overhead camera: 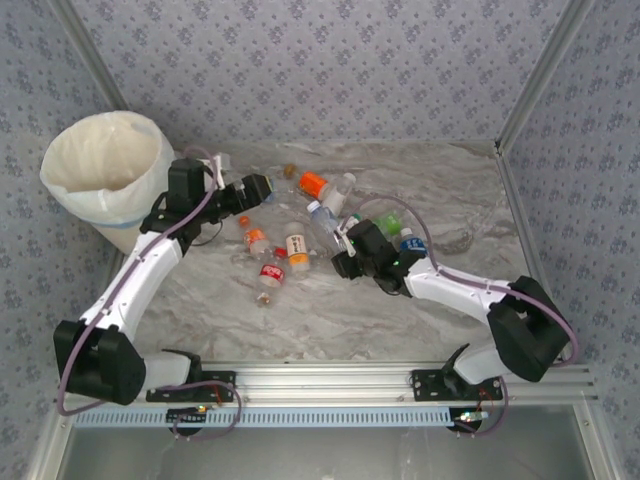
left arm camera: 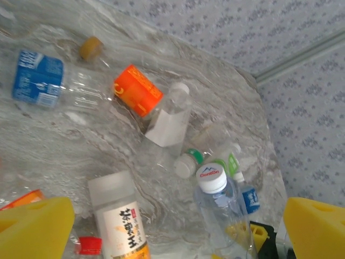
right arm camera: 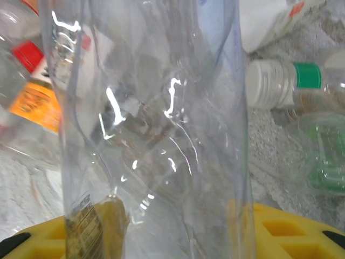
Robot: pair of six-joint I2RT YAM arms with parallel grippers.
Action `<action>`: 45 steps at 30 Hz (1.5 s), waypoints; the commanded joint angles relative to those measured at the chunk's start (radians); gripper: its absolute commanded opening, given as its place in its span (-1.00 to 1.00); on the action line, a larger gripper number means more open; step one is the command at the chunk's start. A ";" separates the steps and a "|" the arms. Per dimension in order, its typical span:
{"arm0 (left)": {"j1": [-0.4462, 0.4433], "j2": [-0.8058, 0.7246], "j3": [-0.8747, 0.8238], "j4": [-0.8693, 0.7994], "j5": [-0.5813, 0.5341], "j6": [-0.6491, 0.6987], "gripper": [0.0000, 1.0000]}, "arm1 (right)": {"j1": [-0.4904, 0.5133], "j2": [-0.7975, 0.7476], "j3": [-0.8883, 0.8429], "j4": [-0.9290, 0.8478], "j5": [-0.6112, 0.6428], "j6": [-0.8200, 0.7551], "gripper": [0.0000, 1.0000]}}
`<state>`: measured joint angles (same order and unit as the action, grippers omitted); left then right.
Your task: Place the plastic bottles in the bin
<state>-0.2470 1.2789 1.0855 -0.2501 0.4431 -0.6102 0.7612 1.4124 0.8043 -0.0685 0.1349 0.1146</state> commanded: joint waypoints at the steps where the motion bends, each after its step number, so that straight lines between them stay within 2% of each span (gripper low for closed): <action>1: -0.038 0.000 0.027 0.074 0.089 0.028 0.99 | 0.011 -0.040 -0.027 0.089 -0.031 0.040 -0.02; 8: -0.114 0.027 0.028 0.147 0.118 0.023 0.99 | 0.016 -0.085 -0.080 0.273 -0.134 0.100 -0.03; 12: -0.137 0.053 0.029 0.168 0.136 0.008 0.99 | 0.018 -0.087 -0.069 0.308 -0.192 0.113 -0.02; 18: -0.178 0.095 0.086 0.110 0.104 0.054 0.93 | 0.028 -0.077 -0.043 0.353 -0.253 0.117 0.02; 21: -0.181 0.100 0.087 0.135 0.098 0.043 0.69 | 0.036 -0.071 -0.033 0.357 -0.262 0.112 0.03; 24: -0.181 0.099 0.086 0.139 0.063 0.039 0.34 | 0.043 -0.065 -0.030 0.360 -0.265 0.110 0.03; 27: -0.181 0.109 0.097 0.137 0.071 0.050 0.11 | 0.047 -0.058 -0.026 0.364 -0.270 0.111 0.05; 37: -0.183 0.138 0.117 0.121 0.065 0.050 -0.40 | 0.059 -0.046 -0.010 0.361 -0.305 0.095 0.06; 43: -0.183 0.152 0.136 0.095 0.071 0.045 -0.80 | 0.060 -0.046 -0.008 0.361 -0.298 0.099 0.14; 45: -0.182 0.151 0.135 0.094 0.072 0.042 -1.00 | 0.061 -0.048 -0.006 0.363 -0.297 0.100 0.20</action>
<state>-0.4278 1.4166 1.1908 -0.1474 0.5201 -0.5812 0.8085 1.3624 0.7582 0.2661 -0.1387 0.2218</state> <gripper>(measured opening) 0.333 0.589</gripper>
